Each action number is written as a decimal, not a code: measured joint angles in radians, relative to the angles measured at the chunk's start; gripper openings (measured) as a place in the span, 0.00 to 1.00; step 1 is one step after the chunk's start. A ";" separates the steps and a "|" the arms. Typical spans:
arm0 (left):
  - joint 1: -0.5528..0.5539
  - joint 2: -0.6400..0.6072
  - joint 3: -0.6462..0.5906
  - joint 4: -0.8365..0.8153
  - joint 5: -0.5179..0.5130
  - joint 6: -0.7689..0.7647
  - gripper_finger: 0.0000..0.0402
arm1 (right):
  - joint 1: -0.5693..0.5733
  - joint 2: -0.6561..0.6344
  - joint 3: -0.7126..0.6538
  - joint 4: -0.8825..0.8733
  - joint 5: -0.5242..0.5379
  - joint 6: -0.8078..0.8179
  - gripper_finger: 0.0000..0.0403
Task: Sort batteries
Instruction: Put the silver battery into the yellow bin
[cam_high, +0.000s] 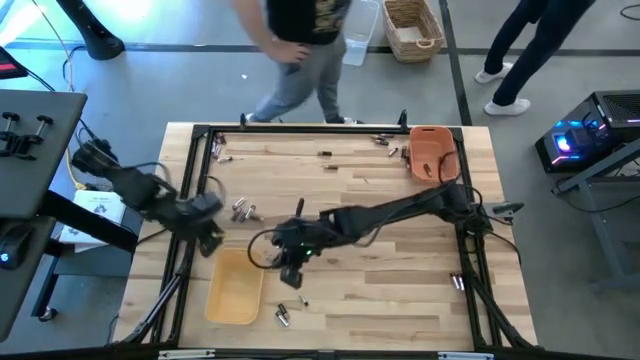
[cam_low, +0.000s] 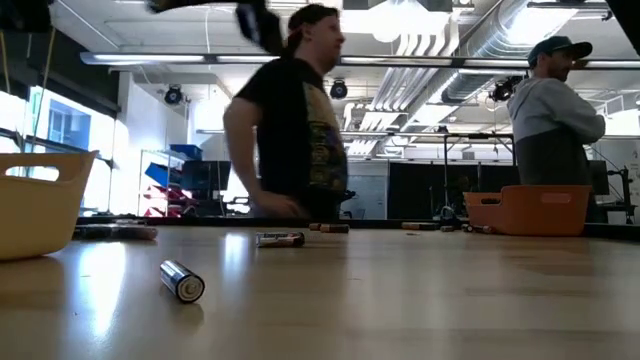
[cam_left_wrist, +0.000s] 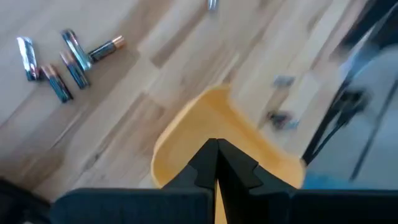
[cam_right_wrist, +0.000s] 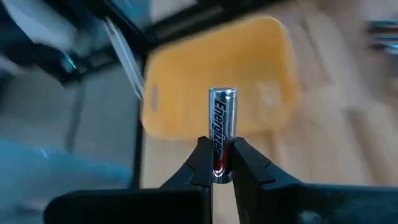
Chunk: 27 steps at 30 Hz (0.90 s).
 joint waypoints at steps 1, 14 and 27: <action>-0.031 -0.023 0.000 0.003 -0.051 -0.035 0.00 | 0.000 0.016 -0.032 0.078 0.003 0.023 0.03; -0.121 -0.074 -0.002 0.027 -0.281 -0.096 0.00 | 0.001 0.285 0.061 0.409 0.066 0.144 0.04; -0.121 -0.076 -0.002 0.046 -0.264 -0.086 0.00 | -0.007 0.280 0.081 0.421 0.033 0.054 0.58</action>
